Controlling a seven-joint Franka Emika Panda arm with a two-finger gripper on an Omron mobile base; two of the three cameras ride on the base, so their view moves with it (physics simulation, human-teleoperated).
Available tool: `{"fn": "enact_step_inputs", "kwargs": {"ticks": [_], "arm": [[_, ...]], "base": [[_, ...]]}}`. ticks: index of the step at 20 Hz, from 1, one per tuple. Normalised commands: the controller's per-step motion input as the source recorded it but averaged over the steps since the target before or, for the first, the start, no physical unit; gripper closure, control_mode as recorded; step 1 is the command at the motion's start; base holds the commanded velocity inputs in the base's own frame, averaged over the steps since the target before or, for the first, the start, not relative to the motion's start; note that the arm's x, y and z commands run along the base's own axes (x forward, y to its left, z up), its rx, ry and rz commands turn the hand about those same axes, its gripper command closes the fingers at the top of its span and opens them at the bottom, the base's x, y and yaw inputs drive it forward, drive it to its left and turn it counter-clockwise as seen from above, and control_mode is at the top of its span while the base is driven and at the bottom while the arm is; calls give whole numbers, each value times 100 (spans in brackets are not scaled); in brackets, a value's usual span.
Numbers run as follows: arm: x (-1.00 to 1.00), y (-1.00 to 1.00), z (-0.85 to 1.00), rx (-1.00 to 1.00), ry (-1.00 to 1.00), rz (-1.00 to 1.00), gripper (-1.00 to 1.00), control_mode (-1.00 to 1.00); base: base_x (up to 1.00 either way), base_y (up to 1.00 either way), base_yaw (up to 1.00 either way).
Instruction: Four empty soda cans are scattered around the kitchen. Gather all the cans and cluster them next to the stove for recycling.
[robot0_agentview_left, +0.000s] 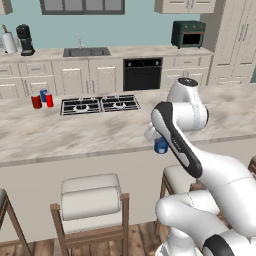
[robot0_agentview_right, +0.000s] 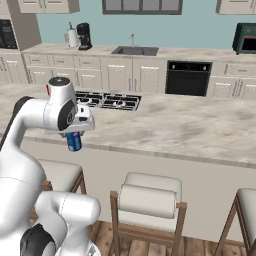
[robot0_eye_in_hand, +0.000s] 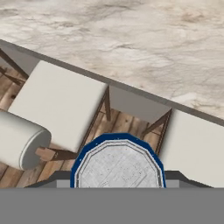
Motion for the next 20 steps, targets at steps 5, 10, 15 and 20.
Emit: {"fn": "enact_step_inputs", "kwargs": {"ticks": [5, 10, 15, 20], "arm": [[0, 0, 0, 0, 0, 0, 100, 100], [0, 0, 0, 0, 0, 0, 100, 100], [0, 0, 0, 0, 0, 0, 100, 100], [0, 0, 0, 0, 0, 0, 100, 100]], "base": [[-31, 0, 0], [-55, 8, -5], [-58, 15, -2], [-49, 36, 0]]}}
